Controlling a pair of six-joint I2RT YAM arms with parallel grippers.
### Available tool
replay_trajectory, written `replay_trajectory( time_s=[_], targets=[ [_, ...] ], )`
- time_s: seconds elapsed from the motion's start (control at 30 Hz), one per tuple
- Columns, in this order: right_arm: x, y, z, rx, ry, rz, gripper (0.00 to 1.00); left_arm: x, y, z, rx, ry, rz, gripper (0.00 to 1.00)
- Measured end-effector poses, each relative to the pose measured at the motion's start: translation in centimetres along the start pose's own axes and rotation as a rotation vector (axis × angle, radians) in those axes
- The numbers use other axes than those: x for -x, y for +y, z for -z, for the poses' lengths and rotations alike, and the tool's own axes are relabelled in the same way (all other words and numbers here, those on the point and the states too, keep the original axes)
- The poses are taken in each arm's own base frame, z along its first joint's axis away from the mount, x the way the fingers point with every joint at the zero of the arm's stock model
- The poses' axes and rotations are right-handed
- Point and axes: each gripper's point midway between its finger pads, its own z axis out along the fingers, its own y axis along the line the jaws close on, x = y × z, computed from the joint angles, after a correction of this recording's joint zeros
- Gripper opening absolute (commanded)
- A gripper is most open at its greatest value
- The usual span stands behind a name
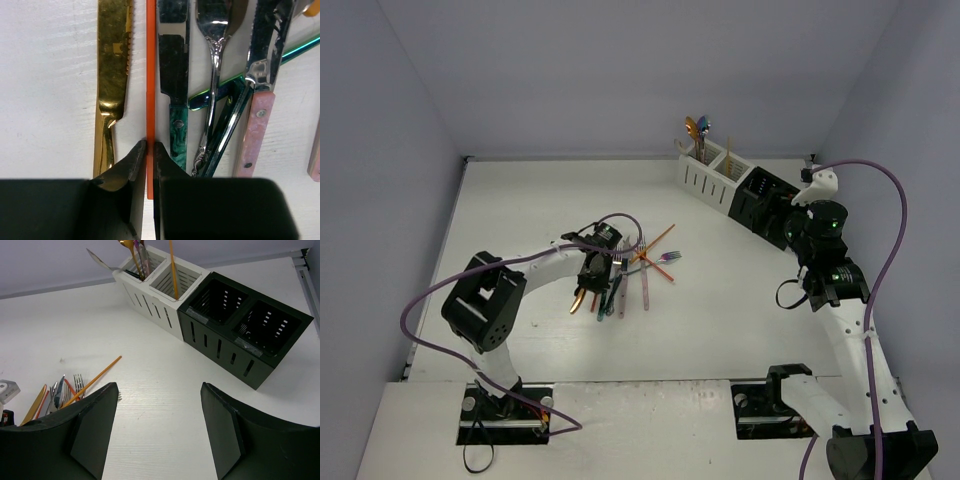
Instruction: Sort the eating utensils into containers
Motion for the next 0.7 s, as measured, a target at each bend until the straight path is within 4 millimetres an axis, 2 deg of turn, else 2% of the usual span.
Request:
replay_trajectory(
  time_s=[0.23,0.33,0.4,0.5,0.6,0.7],
  targets=[
    [-0.2,0.6,0.0,0.035,0.012,-0.001,0.71,0.0,1.7,0.2,0.071,0.006,0.009,0.0],
    [0.0,1.7,-0.2,0.087,0.028,-0.005,0.76,0.4,2.0,1.6,0.077,-0.019,0.01,0.0],
    [0.3,2.7,-0.3,0.132,0.035,-0.009,0.79,1.7,1.8,3.5,0.056,-0.08,0.016,0.0],
    [0.7,5.1,-0.4,0.221,0.054,-0.011,0.81,4.7,0.7,7.5,-0.023,-0.231,0.01,0.0],
    [1.0,8.2,-0.4,0.318,0.077,-0.007,0.82,7.3,-0.9,12.1,-0.129,-0.4,-0.018,0.0],
    [0.7,11.6,-0.4,0.416,0.113,-0.005,0.82,8.8,-2.9,16.1,-0.235,-0.54,-0.075,0.0]
  ],
)
